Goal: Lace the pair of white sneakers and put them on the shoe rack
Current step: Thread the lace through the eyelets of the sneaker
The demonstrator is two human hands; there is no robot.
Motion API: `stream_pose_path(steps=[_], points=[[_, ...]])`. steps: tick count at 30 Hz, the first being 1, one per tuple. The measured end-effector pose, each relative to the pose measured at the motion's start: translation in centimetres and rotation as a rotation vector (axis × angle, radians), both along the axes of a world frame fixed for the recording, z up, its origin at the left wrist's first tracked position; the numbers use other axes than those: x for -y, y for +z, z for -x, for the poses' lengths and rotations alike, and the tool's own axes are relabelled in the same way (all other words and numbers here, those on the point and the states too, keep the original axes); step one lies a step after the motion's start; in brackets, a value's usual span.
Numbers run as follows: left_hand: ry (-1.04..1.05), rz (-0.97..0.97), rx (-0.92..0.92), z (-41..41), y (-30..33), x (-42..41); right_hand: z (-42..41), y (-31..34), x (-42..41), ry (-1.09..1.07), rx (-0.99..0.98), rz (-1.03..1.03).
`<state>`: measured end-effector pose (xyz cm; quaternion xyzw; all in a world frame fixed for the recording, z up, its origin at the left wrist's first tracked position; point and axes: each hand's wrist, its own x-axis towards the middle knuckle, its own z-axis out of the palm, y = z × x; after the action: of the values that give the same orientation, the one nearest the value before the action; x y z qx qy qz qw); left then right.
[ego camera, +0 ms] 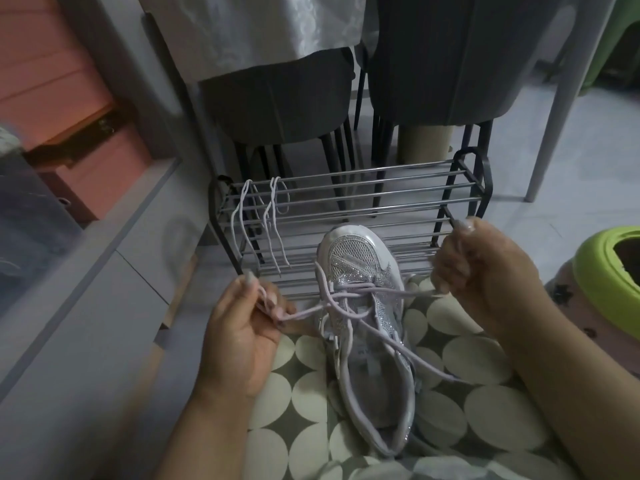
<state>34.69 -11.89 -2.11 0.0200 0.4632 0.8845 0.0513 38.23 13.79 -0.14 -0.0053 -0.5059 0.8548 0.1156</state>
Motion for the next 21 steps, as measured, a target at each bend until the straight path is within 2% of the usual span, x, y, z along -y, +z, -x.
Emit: stream_pose_path(steps=[2, 4, 5, 7, 12, 15, 17, 19, 21], points=[[-0.019, 0.308, -0.085, -0.1, -0.6, -0.2, -0.4, -0.6, 0.5, -0.089, -0.023, -0.517], [-0.039, 0.698, -0.205, -0.3, -1.1, -0.2, -0.7, -1.2, 1.0, -0.109, -0.142, -1.065], [-0.046, 0.866, -0.275, -0.4, -1.2, -0.2, -0.8, -1.3, 1.1, -0.105, -0.207, -1.255], [-0.042, 1.087, -0.397, -0.6, -1.3, -0.1, -0.8, -1.0, 1.1, -0.083, -0.28, -1.444], [-0.038, 1.208, -0.503, -0.9, -1.0, -0.4, -0.4, -1.1, 1.1, 0.007, -0.384, -1.594], [-0.047, 1.265, -0.51, -1.2, -0.9, -0.6, -0.3, -1.3, 1.3, 0.01, -0.343, -1.635], [-0.008, 1.331, -0.578, -1.1, -0.9, -0.7, -0.1, -1.4, 1.3, 0.023, -0.301, -1.638], [0.049, 1.378, -0.662, -0.7, -1.0, -0.6, 0.1, -1.6, 1.3, 0.051, -0.223, -1.547], [0.079, 1.294, -0.635, -0.7, -1.3, -0.5, 0.0, -1.7, 1.3, 0.076, -0.092, -1.35]])
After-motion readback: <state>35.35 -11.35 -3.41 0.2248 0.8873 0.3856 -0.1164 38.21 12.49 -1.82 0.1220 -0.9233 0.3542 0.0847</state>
